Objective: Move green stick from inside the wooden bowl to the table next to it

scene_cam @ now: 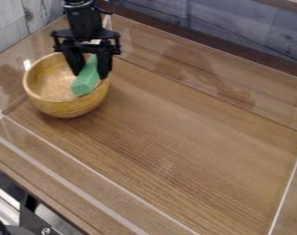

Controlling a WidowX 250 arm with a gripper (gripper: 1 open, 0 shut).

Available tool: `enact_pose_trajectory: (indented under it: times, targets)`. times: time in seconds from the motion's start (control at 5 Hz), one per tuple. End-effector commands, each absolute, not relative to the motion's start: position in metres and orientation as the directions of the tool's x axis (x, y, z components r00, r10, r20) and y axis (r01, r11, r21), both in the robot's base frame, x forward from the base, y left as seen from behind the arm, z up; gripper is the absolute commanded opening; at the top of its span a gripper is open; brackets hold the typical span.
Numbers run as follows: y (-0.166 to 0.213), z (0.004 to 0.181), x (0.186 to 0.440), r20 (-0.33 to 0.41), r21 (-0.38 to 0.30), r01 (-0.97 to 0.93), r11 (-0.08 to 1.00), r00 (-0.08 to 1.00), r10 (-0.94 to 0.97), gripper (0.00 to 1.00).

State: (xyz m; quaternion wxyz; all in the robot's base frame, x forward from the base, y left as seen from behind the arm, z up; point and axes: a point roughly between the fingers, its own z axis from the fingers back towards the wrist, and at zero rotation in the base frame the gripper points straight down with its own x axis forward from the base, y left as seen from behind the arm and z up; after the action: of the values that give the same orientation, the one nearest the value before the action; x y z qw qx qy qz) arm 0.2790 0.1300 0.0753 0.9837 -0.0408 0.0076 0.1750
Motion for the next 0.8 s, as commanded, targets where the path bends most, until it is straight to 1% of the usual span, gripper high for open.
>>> enact_pose_trajectory:
  times: [0.0,0.2,0.6]
  targets:
    - [0.122,0.096,0.284,0.038,-0.069,-0.333,0.940,0.941,0.336,0.00]
    - [0.113,0.093,0.284,0.038,-0.066,-0.322,0.944,0.945,0.325,0.00]
    - [0.111,0.084,0.281,0.043,-0.053,-0.302,0.952,0.951,0.305,0.00]
